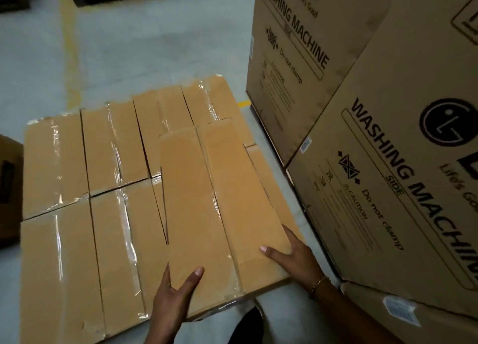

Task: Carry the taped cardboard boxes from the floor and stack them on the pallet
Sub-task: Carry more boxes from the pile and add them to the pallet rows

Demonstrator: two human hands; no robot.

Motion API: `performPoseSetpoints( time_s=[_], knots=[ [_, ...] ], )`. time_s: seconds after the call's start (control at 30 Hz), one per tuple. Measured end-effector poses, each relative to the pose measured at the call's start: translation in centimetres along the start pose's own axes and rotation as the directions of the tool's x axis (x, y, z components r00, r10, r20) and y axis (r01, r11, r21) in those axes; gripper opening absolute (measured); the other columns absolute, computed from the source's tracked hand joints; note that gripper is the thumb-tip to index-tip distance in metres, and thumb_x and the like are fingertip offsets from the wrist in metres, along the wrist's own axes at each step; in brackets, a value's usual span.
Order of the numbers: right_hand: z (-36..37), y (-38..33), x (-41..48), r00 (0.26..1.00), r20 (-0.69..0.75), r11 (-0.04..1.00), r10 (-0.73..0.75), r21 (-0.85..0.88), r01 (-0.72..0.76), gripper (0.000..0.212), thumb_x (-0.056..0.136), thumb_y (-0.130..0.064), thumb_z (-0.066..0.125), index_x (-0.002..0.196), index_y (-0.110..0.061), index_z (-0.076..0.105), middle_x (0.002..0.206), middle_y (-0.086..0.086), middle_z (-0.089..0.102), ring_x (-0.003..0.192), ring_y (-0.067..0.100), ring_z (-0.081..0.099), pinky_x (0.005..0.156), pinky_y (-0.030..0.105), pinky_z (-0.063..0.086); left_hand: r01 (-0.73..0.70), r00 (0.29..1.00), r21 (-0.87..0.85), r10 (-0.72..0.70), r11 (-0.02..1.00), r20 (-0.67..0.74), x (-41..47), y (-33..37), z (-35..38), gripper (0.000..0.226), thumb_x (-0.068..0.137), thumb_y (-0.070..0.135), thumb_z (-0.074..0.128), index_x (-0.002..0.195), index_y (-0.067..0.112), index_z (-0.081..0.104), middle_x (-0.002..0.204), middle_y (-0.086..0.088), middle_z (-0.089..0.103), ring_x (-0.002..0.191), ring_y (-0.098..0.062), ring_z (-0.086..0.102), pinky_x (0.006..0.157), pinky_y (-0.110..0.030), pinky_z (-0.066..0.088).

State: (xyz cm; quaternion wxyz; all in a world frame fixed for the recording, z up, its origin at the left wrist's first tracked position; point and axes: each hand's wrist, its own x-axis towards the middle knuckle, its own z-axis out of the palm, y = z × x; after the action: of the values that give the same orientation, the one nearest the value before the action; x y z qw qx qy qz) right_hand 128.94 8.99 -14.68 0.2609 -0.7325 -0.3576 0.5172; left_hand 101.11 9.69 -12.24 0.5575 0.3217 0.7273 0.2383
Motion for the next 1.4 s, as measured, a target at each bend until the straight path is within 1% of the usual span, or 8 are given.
performPoseSetpoints(
  time_s=[0.23,0.53,0.7,0.9,1.07,1.17,1.3,1.4],
  knots=[
    [-4.0,-0.6,11.3,0.998,0.039,0.999,-0.052,0.009,0.051,0.057,0.072,-0.056,0.084,0.122,-0.043,0.06,0.112,-0.024,0.07,0.102,-0.011,0.064,0.098,0.022,0.052,-0.063,0.996,-0.006,0.062,0.998,-0.07,7.5,3.5,6.7,0.097,0.082,0.046,0.079,0.16,0.018,0.028,0.159,-0.003,0.04,0.146,-0.024,0.037,0.115,-0.037,0.029],
    [-6.9,-0.5,25.2,0.995,0.057,0.996,-0.087,-0.019,0.088,0.076,0.057,-0.08,0.075,0.124,-0.051,0.055,0.115,-0.021,0.07,0.108,0.001,0.065,0.099,0.043,0.055,-0.103,0.988,-0.096,0.091,0.99,-0.127,17.5,7.0,13.9,0.078,0.086,0.034,0.078,0.152,0.03,0.038,0.116,0.022,0.051,0.114,-0.012,0.049,0.097,-0.028,0.034],
    [-7.5,-1.6,32.7,0.982,0.101,0.987,-0.16,-0.01,0.162,0.077,0.065,-0.072,0.078,0.133,-0.043,0.055,0.114,-0.028,0.069,0.108,-0.003,0.064,0.101,0.038,0.054,-0.142,0.971,-0.071,0.126,0.987,-0.202,22.7,8.9,16.6,0.076,0.089,0.031,0.075,0.155,0.021,0.037,0.113,0.018,0.049,0.111,-0.012,0.045,0.097,-0.032,0.035],
    [-7.1,-3.2,40.4,0.969,0.117,0.975,-0.218,-0.02,0.222,0.065,0.078,-0.052,0.081,0.135,-0.035,0.057,0.115,-0.026,0.069,0.105,-0.008,0.063,0.095,0.021,0.052,-0.138,0.964,0.003,0.135,0.99,-0.229,28.9,11.0,18.4,0.053,0.087,0.037,0.074,0.134,0.039,0.049,0.112,0.022,0.06,0.104,-0.01,0.06,0.092,-0.034,0.044],
    [-6.3,-5.0,45.7,0.963,0.094,0.963,-0.251,-0.078,0.259,0.046,0.081,-0.05,0.079,0.119,-0.041,0.056,0.103,-0.036,0.063,0.097,-0.016,0.058,0.086,0.009,0.044,-0.155,0.965,-0.014,0.149,0.988,-0.217,34.5,12.7,18.9,0.051,0.089,0.035,0.071,0.135,0.033,0.048,0.11,0.017,0.062,0.099,-0.004,0.06,0.086,-0.034,0.047],
    [-6.1,-6.2,48.7,0.958,0.054,0.956,-0.283,-0.067,0.286,0.047,0.084,-0.052,0.075,0.126,-0.037,0.059,0.109,-0.029,0.064,0.109,0.001,0.062,0.099,0.025,0.049,-0.2,0.957,-0.014,0.193,0.98,-0.217,37.9,14.4,19.3,0.071,0.091,0.034,0.07,0.153,0.025,0.036,0.116,0.011,0.056,0.113,-0.016,0.053,0.088,-0.033,0.042],
    [-6.1,-8.4,52.5,0.962,0.026,0.958,-0.27,-0.095,0.272,0.062,0.094,-0.065,0.052,0.145,-0.029,0.05,0.135,-0.017,0.057,0.13,0.013,0.05,0.105,0.025,0.034,-0.234,0.959,-0.026,0.227,0.972,-0.17,42.4,16.4,19.2,0.082,0.091,0.039,0.07,0.158,0.019,0.028,0.133,0.001,0.052,0.12,-0.02,0.049,0.092,-0.036,0.043],
    [-6.0,-10.0,55.7,0.958,0.004,0.951,-0.286,-0.123,0.285,0.06,0.101,-0.061,0.04,0.149,-0.026,0.047,0.15,-0.001,0.051,0.138,0.022,0.046,0.108,0.03,0.033,-0.258,0.953,-0.014,0.252,0.966,-0.167,44.9,18.0,19.2,0.077,0.094,0.036,0.068,0.157,0.013,0.029,0.11,0.013,0.054,0.112,-0.02,0.052,0.08,-0.027,0.045]
  ],
)
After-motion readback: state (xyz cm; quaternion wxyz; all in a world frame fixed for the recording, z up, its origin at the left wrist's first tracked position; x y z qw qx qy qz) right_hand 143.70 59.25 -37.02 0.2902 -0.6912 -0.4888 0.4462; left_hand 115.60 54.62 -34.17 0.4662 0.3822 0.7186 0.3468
